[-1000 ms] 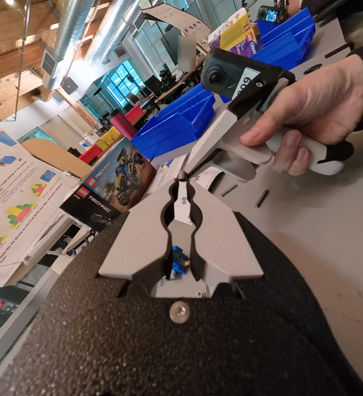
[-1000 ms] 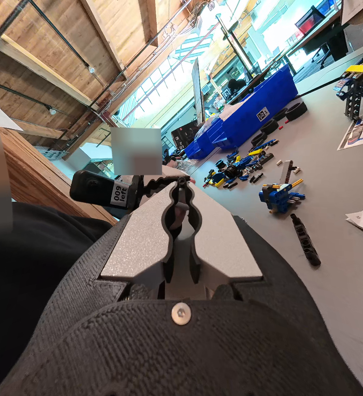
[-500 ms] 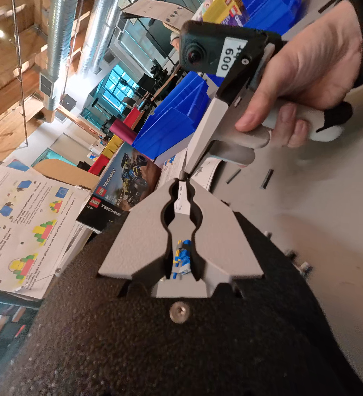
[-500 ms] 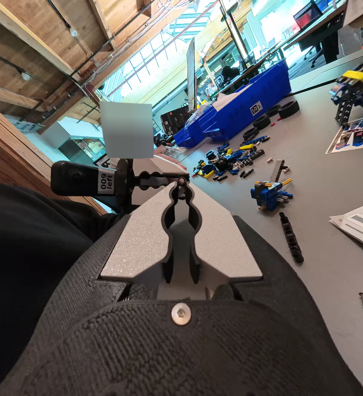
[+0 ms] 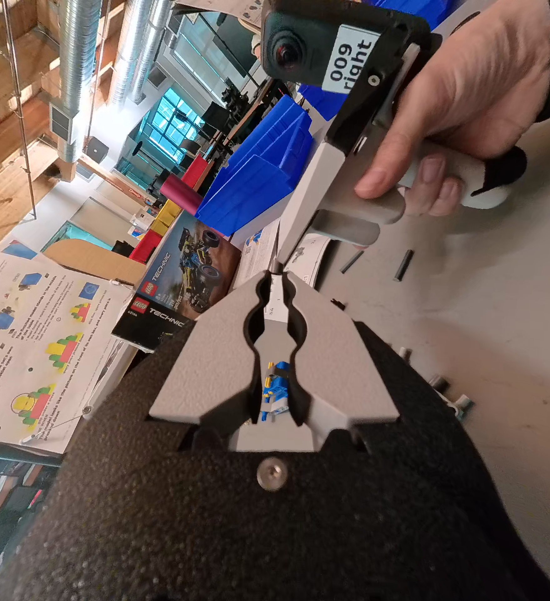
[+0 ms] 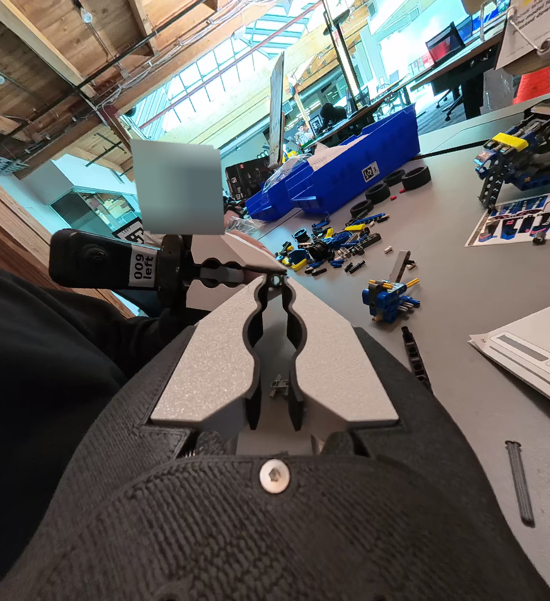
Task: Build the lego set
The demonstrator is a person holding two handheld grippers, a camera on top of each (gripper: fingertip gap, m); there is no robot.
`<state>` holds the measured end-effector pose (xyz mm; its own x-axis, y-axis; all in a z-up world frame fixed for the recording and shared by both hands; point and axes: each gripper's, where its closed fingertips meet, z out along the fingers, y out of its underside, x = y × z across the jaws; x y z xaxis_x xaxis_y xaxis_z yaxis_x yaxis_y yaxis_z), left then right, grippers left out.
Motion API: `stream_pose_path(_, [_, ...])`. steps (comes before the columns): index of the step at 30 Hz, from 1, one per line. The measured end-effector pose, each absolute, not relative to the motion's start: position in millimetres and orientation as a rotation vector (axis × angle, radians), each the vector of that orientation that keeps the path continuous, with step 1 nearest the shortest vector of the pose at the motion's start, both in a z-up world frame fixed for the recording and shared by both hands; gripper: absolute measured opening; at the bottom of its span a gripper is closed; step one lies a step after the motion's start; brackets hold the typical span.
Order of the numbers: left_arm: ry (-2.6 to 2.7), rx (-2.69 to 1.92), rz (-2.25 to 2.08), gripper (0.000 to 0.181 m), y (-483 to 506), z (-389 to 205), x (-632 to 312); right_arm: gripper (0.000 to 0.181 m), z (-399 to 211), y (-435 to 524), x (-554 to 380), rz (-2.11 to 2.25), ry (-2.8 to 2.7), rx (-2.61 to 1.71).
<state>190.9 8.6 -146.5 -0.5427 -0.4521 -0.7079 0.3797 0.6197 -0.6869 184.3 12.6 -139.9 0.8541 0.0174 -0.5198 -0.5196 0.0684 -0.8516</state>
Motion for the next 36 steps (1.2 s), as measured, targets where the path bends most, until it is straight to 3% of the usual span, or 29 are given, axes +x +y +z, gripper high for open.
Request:
stream_pose_path(16, [1.92, -0.071, -1.019, 0.004, 7.7, -160.8, 193.1, 0.006, -153.6, 13.6, 186.9, 0.269, 0.395, -1.587])
stream_pose_path(26, [2.644, -0.251, -1.113, 0.015, 26.9, -243.9, 174.2, 0.006, -202.5, -2.6, 191.7, 0.262, 0.438, -1.883])
stream_pose_path(36, [2.768, -0.184, -1.029, 0.008, 16.8, -255.6, 173.8, 0.006, -220.4, -6.0, 186.7, 0.26, 0.435, -2.0])
